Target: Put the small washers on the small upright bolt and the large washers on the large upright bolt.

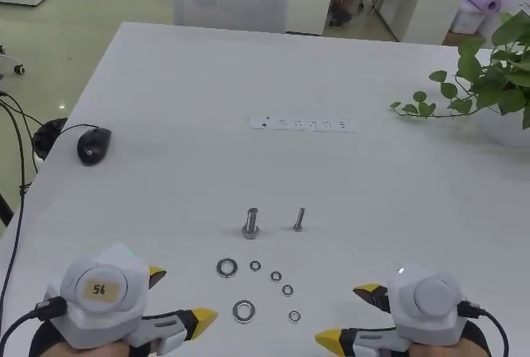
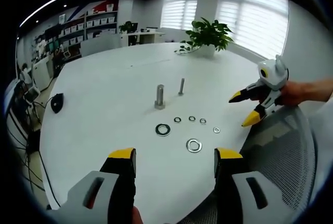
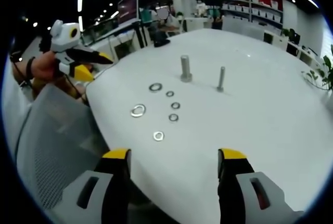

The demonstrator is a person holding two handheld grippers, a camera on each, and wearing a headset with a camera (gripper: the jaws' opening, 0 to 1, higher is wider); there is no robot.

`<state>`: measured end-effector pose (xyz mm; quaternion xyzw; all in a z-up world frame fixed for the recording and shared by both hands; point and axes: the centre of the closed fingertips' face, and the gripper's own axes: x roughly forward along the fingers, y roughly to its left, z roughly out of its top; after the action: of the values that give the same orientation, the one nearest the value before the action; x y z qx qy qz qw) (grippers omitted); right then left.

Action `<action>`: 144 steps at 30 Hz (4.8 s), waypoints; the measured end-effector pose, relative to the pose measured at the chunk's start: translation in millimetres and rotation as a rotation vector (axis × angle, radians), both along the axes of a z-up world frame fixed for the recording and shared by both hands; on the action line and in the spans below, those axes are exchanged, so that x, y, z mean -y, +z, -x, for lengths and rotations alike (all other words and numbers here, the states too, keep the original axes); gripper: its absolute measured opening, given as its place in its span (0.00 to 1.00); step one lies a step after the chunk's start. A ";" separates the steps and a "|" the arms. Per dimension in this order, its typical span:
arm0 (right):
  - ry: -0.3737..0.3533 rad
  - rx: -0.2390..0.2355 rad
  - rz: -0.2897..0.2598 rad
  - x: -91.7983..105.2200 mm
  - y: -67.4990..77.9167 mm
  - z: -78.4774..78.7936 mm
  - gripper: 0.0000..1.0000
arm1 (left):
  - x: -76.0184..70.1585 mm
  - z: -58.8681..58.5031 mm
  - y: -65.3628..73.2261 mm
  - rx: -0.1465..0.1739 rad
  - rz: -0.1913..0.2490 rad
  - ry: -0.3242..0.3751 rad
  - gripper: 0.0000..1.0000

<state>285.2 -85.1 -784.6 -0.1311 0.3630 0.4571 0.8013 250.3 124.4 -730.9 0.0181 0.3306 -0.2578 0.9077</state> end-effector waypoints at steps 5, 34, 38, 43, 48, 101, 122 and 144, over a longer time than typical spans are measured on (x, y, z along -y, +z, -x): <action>-0.009 -0.001 0.007 3.1 -1.8 -5.2 0.66 | -0.8 -2.4 2.1 0.007 0.006 0.019 0.60; 0.189 -0.005 0.139 -27.1 -12.7 -20.0 0.29 | 1.2 4.4 -2.0 -0.015 0.014 0.031 0.58; 0.256 -0.019 0.149 -39.2 -17.4 -12.2 0.23 | 1.4 5.6 -3.3 -0.018 0.013 0.029 0.58; 0.356 -0.013 0.193 -50.5 -23.7 -2.0 0.21 | 2.0 6.0 -2.4 -0.017 0.015 0.034 0.58; 0.447 0.001 0.245 -56.2 -31.5 7.0 0.20 | 1.5 5.1 -1.5 -0.015 0.014 0.035 0.58; 0.477 0.008 0.340 -57.0 -28.8 -9.3 0.13 | -2.9 1.5 1.7 0.000 0.021 0.048 0.56; 0.359 0.089 0.326 -36.4 14.8 -77.2 0.13 | -5.8 0.1 1.6 -0.002 0.023 0.055 0.56; 0.363 0.176 0.344 -49.1 49.1 -147.8 0.13 | -12.6 -3.6 2.5 0.000 0.028 0.078 0.56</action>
<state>433.0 -36.0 -735.5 -0.3678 0.3348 0.5117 0.7005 253.8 136.9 -728.4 -0.0075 0.3273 -0.2267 0.9173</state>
